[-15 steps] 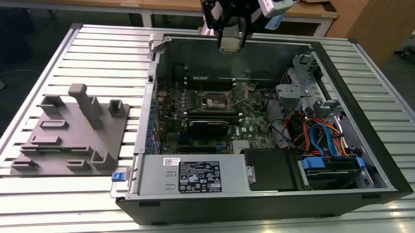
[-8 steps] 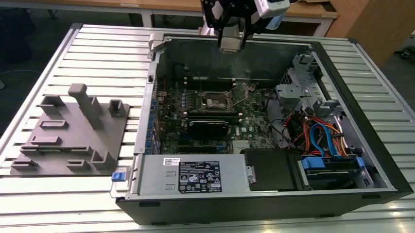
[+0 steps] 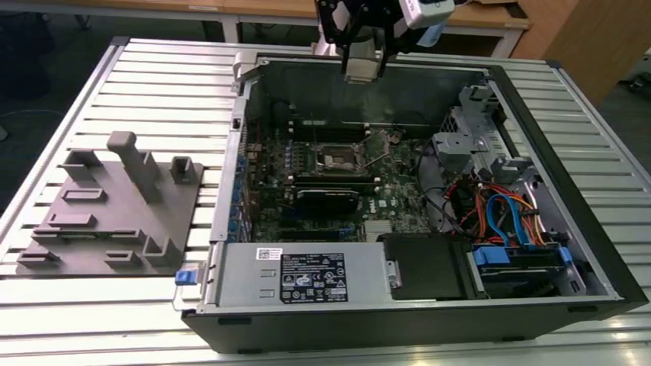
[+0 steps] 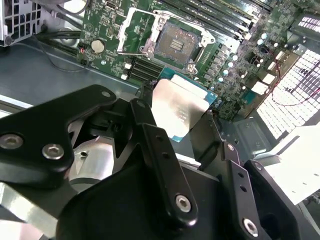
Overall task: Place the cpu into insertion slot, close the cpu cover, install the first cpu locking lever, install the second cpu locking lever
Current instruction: 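Place the cpu into insertion slot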
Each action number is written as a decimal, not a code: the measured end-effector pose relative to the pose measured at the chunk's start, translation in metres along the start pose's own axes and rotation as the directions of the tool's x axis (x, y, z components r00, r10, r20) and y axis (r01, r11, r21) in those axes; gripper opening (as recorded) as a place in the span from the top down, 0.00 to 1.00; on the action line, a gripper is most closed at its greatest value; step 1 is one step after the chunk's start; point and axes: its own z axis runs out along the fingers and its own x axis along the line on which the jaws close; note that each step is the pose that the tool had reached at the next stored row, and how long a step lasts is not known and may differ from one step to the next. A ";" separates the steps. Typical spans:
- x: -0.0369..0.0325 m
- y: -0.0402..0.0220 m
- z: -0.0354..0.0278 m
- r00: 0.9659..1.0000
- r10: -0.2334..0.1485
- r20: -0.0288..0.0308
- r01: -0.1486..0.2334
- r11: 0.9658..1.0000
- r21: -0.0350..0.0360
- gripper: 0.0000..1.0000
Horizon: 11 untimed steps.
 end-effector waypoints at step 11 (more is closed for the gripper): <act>0.0000 0.0000 0.0000 0.999 0.035 0.003 -0.035 0.999 -0.001 0.46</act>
